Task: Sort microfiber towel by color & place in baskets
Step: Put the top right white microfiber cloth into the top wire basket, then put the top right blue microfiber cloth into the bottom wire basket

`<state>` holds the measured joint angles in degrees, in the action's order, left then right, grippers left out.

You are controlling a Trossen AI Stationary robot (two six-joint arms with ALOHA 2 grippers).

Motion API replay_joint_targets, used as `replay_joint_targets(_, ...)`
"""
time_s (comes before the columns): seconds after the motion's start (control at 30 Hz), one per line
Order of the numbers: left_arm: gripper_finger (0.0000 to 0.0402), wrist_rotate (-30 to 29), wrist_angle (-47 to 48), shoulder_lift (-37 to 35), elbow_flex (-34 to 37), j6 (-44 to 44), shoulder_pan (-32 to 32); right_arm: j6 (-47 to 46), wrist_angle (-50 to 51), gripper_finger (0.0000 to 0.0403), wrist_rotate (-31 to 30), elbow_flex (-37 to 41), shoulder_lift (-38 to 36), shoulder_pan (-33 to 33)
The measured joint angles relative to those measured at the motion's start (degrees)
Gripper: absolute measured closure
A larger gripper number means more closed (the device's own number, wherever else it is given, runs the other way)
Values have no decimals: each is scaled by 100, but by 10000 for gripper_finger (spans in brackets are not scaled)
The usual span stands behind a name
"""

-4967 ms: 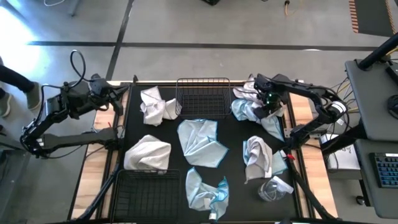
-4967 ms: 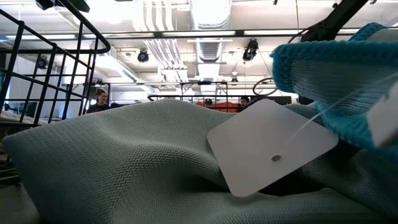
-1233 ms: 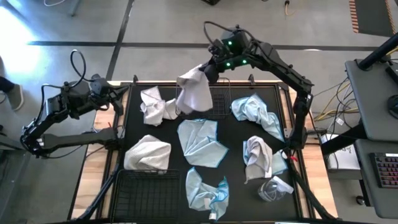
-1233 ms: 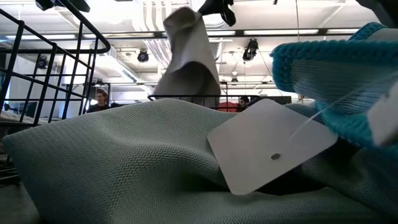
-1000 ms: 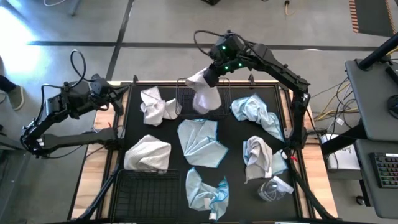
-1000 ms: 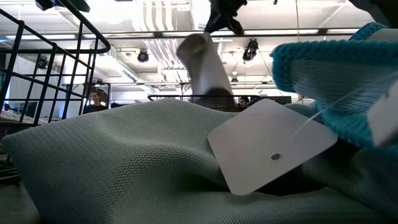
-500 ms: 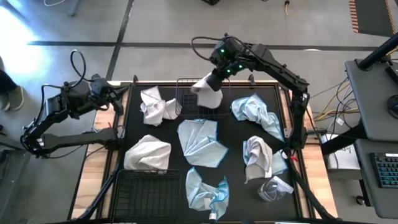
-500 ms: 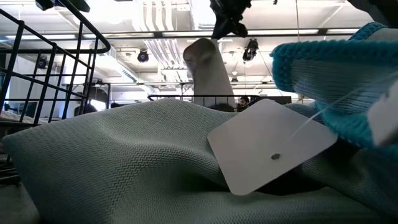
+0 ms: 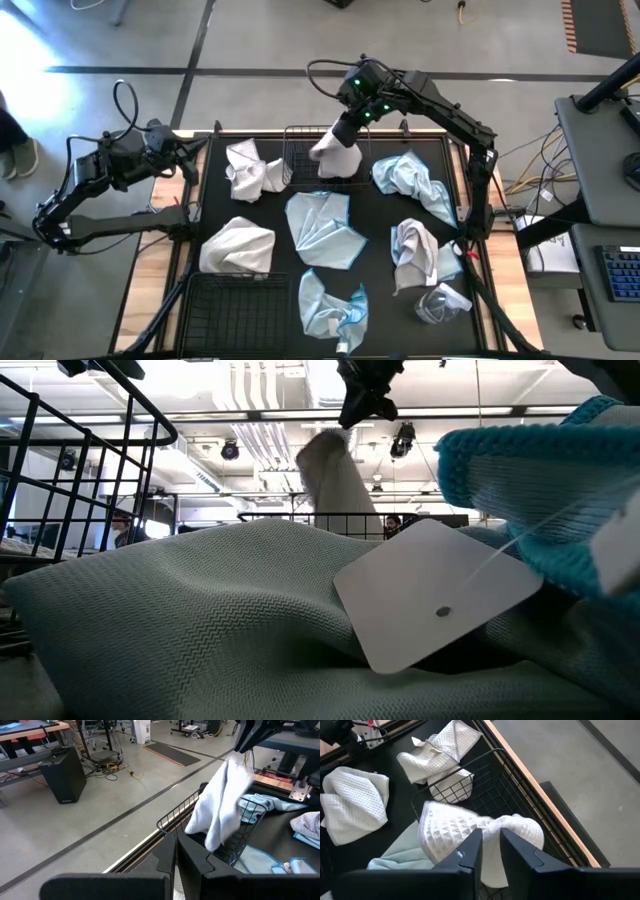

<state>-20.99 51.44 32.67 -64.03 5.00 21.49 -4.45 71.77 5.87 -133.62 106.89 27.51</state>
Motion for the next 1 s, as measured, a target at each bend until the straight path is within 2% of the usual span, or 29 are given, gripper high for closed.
replay_joint_targets(0.3,402,0,1,0,0,0,1,0,15,297,0,2,0,0)
replay_joint_targets(0.7,402,0,0,0,0,-1,1,22,598,309,-29,2,2,2)
replay_joint_targets(1.0,402,0,0,0,0,-1,-1,59,1584,305,-1106,2,2,2)
